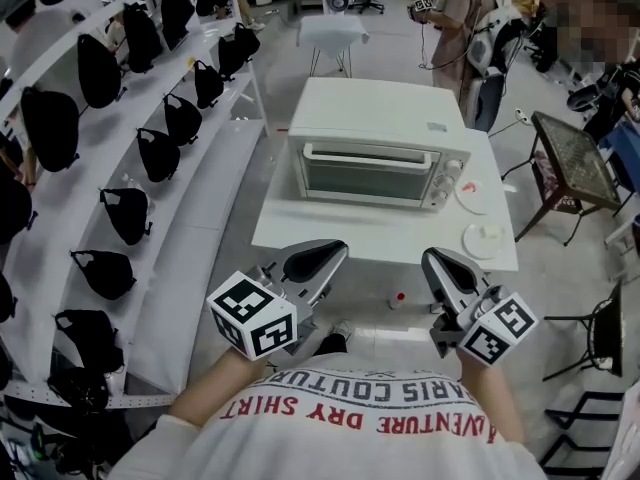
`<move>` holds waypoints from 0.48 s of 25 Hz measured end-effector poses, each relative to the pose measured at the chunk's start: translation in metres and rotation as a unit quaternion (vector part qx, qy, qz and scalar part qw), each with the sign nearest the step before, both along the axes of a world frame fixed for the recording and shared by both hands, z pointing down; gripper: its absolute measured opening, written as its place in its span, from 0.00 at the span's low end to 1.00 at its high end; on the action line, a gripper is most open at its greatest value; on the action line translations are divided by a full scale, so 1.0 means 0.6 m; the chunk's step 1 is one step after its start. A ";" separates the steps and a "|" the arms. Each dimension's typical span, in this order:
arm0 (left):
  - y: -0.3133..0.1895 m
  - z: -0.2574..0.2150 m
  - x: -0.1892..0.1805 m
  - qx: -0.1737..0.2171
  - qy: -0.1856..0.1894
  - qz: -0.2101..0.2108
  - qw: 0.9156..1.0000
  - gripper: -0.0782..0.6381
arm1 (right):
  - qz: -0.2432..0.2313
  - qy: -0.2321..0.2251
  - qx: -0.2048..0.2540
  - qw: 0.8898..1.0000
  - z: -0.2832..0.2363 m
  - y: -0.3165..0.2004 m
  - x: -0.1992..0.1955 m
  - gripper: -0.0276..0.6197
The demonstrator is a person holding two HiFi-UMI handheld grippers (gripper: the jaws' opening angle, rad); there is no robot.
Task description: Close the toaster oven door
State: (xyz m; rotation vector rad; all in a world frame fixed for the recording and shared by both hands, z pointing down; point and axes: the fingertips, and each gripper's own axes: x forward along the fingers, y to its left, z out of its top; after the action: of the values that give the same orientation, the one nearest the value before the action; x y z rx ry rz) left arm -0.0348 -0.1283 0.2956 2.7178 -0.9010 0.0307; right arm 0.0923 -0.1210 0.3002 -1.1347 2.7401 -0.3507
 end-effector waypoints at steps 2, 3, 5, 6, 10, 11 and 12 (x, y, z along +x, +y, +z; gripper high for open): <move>0.005 0.000 0.004 -0.001 0.001 0.001 1.000 0.17 | 0.003 0.000 -0.001 1.000 0.000 0.003 0.005 0.08; 0.008 0.000 0.006 -0.001 0.000 0.002 1.000 0.17 | 0.005 -0.001 -0.002 1.000 0.000 0.004 0.007 0.08; 0.012 0.001 0.010 0.001 -0.004 0.006 1.000 0.17 | 0.008 -0.001 -0.003 1.000 0.001 0.006 0.011 0.08; 0.013 0.002 0.012 0.001 -0.005 0.009 1.000 0.17 | 0.008 -0.001 -0.003 1.000 0.001 0.007 0.011 0.08; 0.016 0.001 0.018 0.001 -0.003 0.014 1.000 0.17 | 0.007 0.003 -0.001 1.000 0.002 0.011 0.011 0.08; 0.017 0.001 0.019 0.001 -0.003 0.015 1.000 0.17 | 0.008 0.004 -0.001 1.000 0.001 0.013 0.012 0.08; 0.019 0.001 0.020 0.002 -0.003 0.016 1.000 0.17 | 0.009 0.004 0.000 1.000 0.001 0.014 0.013 0.08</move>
State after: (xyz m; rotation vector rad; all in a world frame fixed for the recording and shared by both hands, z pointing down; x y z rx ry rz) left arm -0.0227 -0.1171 0.2961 2.7361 -0.8612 0.0449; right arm 0.1001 -0.1124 0.3008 -1.1623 2.7346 -0.3450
